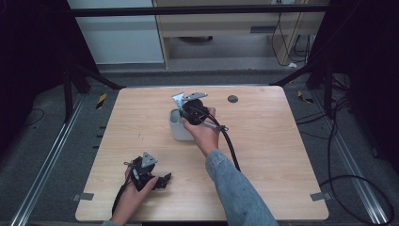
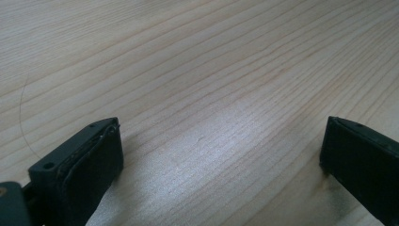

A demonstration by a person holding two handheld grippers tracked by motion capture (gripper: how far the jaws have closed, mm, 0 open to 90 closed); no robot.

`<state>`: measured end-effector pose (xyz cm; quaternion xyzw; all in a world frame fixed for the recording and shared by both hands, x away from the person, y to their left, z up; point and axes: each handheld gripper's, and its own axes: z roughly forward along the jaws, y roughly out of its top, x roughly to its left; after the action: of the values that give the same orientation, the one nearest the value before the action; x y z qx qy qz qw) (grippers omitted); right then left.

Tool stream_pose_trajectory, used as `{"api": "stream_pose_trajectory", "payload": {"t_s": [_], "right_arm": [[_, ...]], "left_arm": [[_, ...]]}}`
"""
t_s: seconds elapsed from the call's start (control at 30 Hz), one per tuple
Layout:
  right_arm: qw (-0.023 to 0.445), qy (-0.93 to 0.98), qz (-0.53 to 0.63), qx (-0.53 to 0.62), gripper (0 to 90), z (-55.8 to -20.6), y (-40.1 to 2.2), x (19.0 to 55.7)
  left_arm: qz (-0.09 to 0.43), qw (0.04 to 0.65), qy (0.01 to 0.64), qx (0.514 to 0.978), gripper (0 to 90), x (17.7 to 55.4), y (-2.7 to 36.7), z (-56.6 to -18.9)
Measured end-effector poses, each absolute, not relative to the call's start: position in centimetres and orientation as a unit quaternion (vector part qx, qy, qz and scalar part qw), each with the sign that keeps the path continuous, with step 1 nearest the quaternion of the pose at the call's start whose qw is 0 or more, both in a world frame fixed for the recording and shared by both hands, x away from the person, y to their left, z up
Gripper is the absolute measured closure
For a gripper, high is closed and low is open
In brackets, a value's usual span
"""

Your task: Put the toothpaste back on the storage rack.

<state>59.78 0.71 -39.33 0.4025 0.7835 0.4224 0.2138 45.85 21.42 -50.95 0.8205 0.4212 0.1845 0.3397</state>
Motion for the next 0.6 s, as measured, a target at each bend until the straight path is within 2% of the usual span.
{"api": "stream_pose_trajectory", "payload": {"t_s": [0.6], "right_arm": [[0.211, 0.785, 0.423, 0.401, 67.9, -38.79, 0.20, 59.39]], "left_arm": [[0.184, 0.339, 0.420, 0.821, 0.0, 45.84, 21.43, -50.94]]}}
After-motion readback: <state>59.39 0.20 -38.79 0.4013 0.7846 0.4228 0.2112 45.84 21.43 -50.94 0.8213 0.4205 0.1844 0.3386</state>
